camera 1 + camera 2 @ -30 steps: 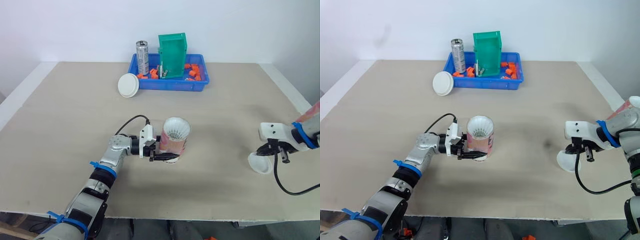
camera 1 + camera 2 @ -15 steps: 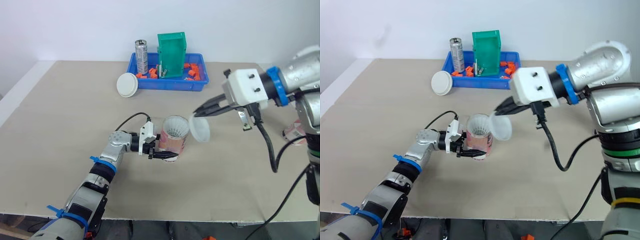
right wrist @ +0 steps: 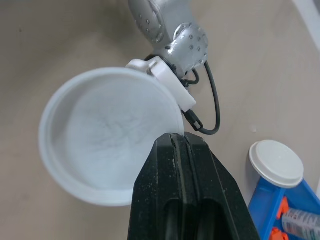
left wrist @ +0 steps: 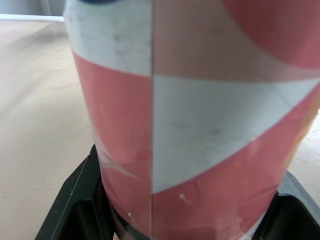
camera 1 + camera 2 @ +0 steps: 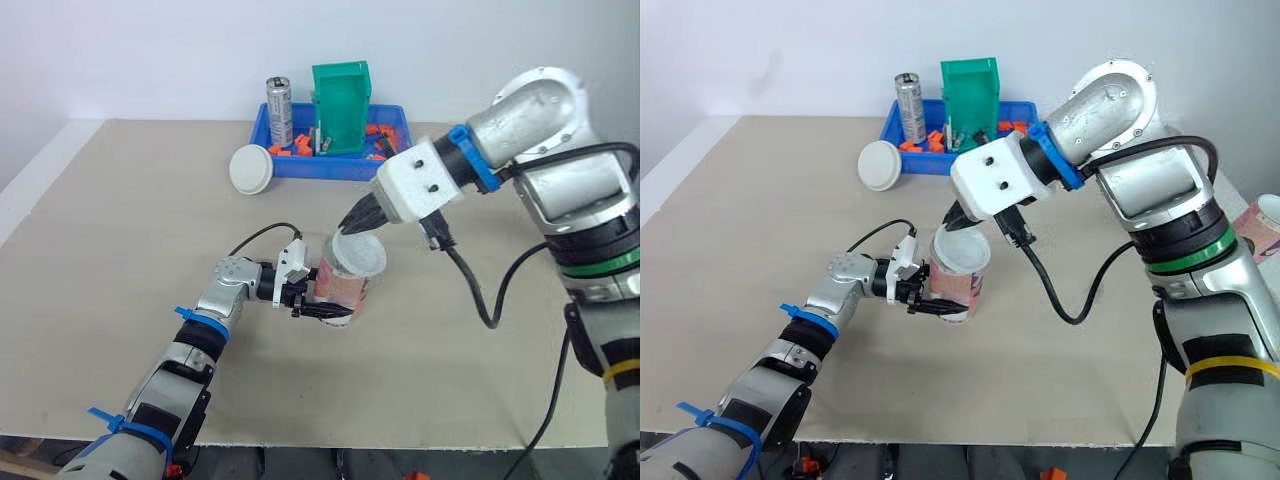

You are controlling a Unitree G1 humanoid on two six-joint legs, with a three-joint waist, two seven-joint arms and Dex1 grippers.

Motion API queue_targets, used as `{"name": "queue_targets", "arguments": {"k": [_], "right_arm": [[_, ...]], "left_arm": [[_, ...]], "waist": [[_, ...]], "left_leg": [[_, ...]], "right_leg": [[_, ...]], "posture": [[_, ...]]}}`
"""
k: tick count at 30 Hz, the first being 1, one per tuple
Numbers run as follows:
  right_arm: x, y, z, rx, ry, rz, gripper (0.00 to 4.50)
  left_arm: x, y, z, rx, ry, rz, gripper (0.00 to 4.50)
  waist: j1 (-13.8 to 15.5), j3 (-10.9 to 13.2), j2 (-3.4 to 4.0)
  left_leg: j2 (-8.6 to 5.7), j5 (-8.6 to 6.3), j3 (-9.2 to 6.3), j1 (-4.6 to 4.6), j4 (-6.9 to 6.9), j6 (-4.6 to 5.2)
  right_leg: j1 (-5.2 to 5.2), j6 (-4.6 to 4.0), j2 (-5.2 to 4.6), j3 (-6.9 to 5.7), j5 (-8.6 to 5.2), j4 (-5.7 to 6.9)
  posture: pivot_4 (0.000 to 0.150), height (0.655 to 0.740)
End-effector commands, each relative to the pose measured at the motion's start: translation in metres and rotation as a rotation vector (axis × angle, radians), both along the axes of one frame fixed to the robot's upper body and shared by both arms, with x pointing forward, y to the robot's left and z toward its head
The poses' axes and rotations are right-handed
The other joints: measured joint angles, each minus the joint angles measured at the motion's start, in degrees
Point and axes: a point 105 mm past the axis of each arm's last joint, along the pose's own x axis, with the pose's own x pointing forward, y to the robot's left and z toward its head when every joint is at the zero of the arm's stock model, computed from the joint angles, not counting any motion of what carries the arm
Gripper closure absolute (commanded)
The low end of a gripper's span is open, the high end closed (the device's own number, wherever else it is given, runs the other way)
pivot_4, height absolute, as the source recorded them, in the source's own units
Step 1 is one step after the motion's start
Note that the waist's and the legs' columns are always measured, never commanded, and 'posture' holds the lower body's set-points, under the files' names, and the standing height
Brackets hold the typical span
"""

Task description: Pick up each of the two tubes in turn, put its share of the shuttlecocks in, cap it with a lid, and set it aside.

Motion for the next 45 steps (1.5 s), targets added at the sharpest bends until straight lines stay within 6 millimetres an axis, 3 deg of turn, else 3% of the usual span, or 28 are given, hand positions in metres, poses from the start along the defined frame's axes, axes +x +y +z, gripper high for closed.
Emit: {"name": "queue_targets", "arguments": {"k": [1, 14, 22, 33, 36, 37, 39, 42, 45], "right_arm": [[-0.004, 0.004, 0.011, -0.048, -0.066, 0.057, 4.47], [-0.011, 0.005, 0.013, -0.079, -0.092, 0.106, 4.47], [-0.009, 0.005, -0.001, -0.13, -0.101, 0.115, 4.47], [-0.002, 0.002, -0.024, -0.256, -0.237, 0.168, 4.47], [0.0, 0.004, -0.026, -0.258, -0.258, 0.169, 3.56], [0.0, 0.005, -0.027, -0.251, -0.255, 0.171, 2.92], [-0.001, 0.008, -0.028, -0.232, -0.239, 0.178, 2.28], [0.0, 0.01, -0.027, -0.209, -0.231, 0.163, 2.13], [-0.001, 0.017, 0.003, -0.077, -0.192, 0.126, 2.13]], "left_arm": [[-0.007, 0.013, -0.035, 0.153, 0.038, 0.002, 1.63], [-0.006, 0.012, -0.034, 0.135, 0.043, 0.016, 1.63], [-0.004, 0.012, -0.031, 0.127, 0.043, 0.02, 1.63], [-0.003, 0.013, -0.029, 0.119, 0.046, 0.032, 1.63], [-0.002, 0.013, -0.028, 0.114, 0.048, 0.035, 1.63], [-0.002, 0.013, -0.028, 0.113, 0.048, 0.036, 1.63], [-0.002, 0.014, -0.028, 0.111, 0.05, 0.038, 1.63], [-0.002, 0.014, -0.027, 0.106, 0.053, 0.039, 1.63], [-0.002, 0.014, -0.027, 0.105, 0.053, 0.04, 1.63]], "waist": [[0.0, 0.0, 0.0], [0.0, 0.0, 0.0], [0.0, 0.0, 0.0], [0.1, 0.0, -0.03], [0.1, 0.0, -0.05], [0.1, 0.0, -0.06], [0.0, -0.1, -0.08], [0.0, -0.1, -0.12], [-0.1, -0.1, -0.13]], "left_leg": [[0.0, -0.01, 0.0, 0.0, -0.01, -0.01], [0.01, -0.03, -0.02, 0.03, -0.01, 0.0], [0.01, -0.03, -0.03, 0.03, -0.01, 0.0], [0.01, -0.03, -0.04, 0.04, -0.01, -0.01], [0.01, -0.03, -0.06, 0.05, 0.0, -0.01], [0.01, -0.03, -0.06, 0.05, 0.0, -0.01], [0.01, -0.03, -0.05, 0.07, 0.0, -0.01], [0.03, -0.03, -0.05, 0.15, 0.0, -0.01], [0.03, -0.03, -0.03, 0.16, 0.0, -0.01]], "right_leg": [[0.0, 0.0, 0.0, 0.01, -0.01, 0.0], [0.02, -0.03, 0.0, -0.01, -0.04, 0.02], [0.03, -0.04, 0.0, -0.02, -0.04, 0.02], [0.06, -0.02, 0.0, -0.04, -0.06, 0.02], [0.07, -0.03, 0.0, -0.06, -0.05, 0.02], [0.07, -0.03, 0.0, -0.06, -0.05, 0.02], [0.08, -0.04, 0.0, -0.05, -0.04, 0.02], [0.13, -0.07, 0.01, -0.06, -0.03, 0.03], [0.13, -0.11, 0.01, -0.06, -0.02, 0.04]], "posture": [[0.15, 0.7362], [0.15, 0.7362], [0.15, 0.7362], [0.15, 0.7362], [0.15, 0.7362], [0.15, 0.7362], [0.15, 0.7362], [0.15, 0.7362], [0.15, 0.7362]]}}
